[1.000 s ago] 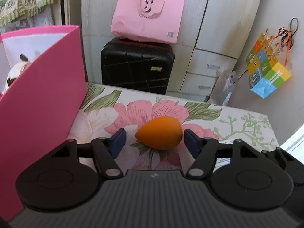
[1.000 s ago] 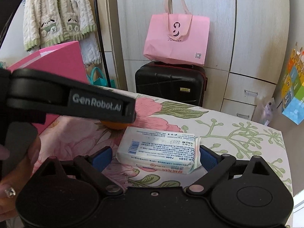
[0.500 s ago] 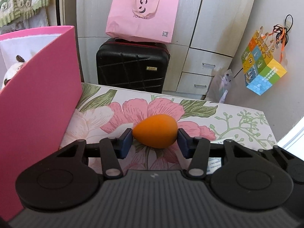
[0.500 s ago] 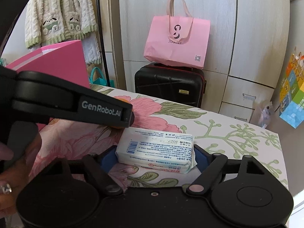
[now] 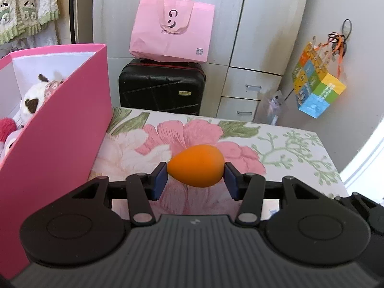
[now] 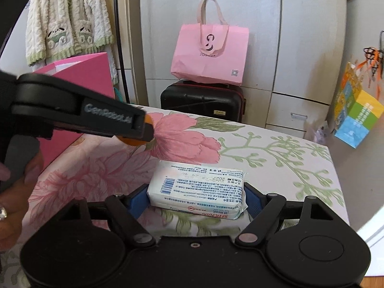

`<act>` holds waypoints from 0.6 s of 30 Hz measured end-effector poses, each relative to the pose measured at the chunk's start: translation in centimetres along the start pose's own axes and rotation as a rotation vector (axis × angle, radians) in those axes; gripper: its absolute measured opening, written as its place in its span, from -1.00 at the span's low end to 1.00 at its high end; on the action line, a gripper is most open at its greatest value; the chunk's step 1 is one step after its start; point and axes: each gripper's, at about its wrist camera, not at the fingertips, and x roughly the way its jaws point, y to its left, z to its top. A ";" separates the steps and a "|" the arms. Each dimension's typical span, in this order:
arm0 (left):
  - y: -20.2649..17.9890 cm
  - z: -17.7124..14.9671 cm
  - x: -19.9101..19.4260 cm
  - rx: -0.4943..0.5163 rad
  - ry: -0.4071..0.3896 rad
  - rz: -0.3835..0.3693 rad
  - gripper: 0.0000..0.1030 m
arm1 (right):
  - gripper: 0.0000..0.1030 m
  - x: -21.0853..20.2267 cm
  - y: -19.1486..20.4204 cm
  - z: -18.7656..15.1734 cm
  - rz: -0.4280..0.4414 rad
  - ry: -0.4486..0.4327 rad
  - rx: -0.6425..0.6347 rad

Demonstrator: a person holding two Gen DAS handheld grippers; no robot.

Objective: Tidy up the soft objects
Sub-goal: 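Lift the orange sponge and soap bar with both grippers toward the pink box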

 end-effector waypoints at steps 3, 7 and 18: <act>0.0 -0.7 -1.4 0.006 -0.012 -0.016 -0.04 | 0.62 -1.2 -0.3 -0.6 -0.012 -0.009 0.031; 0.2 -1.7 -3.4 0.022 -0.033 -0.041 -0.04 | 0.63 -2.8 -0.4 -1.5 -0.040 -0.024 0.049; 0.4 -4.0 -9.4 0.110 -0.058 -0.099 -0.04 | 0.63 -6.2 1.1 -3.9 -0.111 -0.021 0.073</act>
